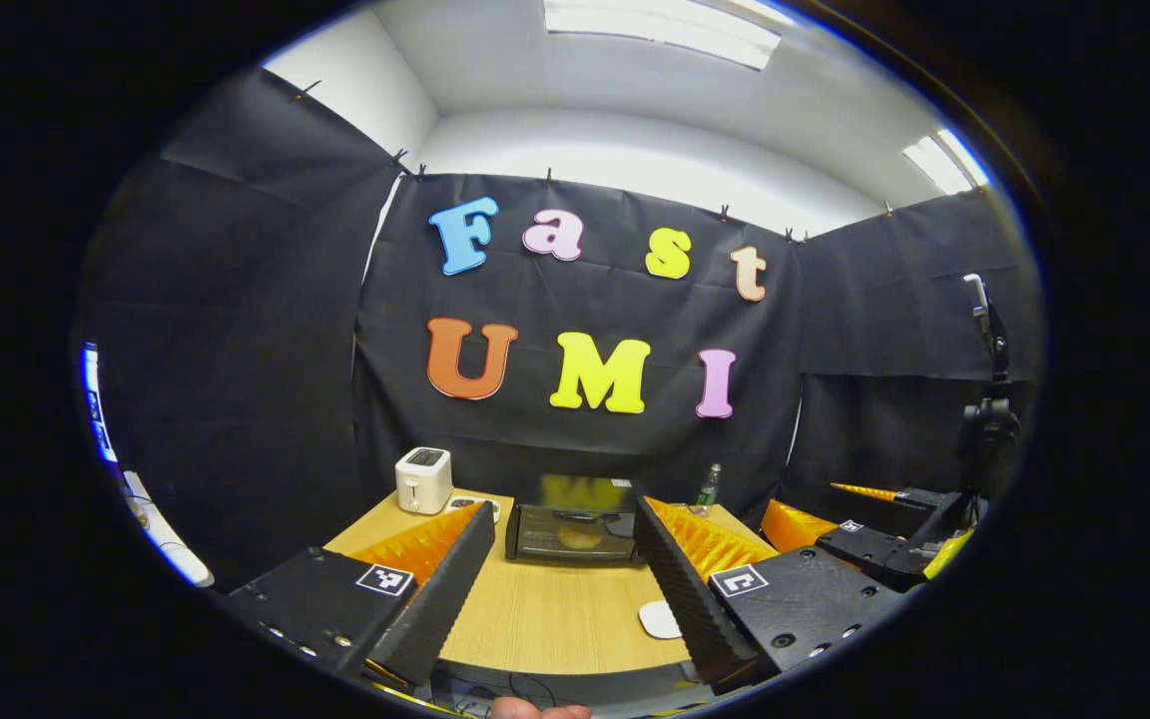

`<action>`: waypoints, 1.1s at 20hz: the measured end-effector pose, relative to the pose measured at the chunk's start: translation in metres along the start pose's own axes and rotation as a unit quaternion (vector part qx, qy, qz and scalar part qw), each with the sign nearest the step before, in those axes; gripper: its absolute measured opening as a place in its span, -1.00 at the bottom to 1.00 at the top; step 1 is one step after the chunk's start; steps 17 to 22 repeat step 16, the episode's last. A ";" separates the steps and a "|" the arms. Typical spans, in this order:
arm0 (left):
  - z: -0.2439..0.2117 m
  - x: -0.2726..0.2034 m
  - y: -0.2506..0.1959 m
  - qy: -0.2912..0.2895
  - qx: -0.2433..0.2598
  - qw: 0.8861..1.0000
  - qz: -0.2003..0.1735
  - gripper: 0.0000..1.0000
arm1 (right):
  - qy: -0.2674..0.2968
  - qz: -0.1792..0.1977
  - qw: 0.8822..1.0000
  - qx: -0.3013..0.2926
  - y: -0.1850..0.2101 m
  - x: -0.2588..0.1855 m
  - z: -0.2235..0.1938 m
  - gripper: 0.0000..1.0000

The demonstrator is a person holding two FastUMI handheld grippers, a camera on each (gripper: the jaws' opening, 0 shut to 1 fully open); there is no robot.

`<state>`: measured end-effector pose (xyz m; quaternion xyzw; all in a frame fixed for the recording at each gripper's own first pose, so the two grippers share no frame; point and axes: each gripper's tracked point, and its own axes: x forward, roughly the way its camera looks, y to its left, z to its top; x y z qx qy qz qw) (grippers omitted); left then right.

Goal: Open the electric oven with the left hand, put the food in, and close the electric oven.

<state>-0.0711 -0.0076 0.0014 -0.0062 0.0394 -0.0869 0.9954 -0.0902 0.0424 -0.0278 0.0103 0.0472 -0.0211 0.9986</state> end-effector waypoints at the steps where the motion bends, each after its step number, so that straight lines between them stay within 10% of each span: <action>1: -0.002 -0.011 -0.004 0.003 0.000 1.000 0.003 0.85 | 0.003 0.003 1.000 0.001 -0.001 -0.011 -0.006 0.94; 22: 0.003 -0.051 -0.022 0.018 -0.005 1.000 0.006 0.84 | -0.002 0.005 0.999 0.032 -0.008 -0.048 0.005 0.94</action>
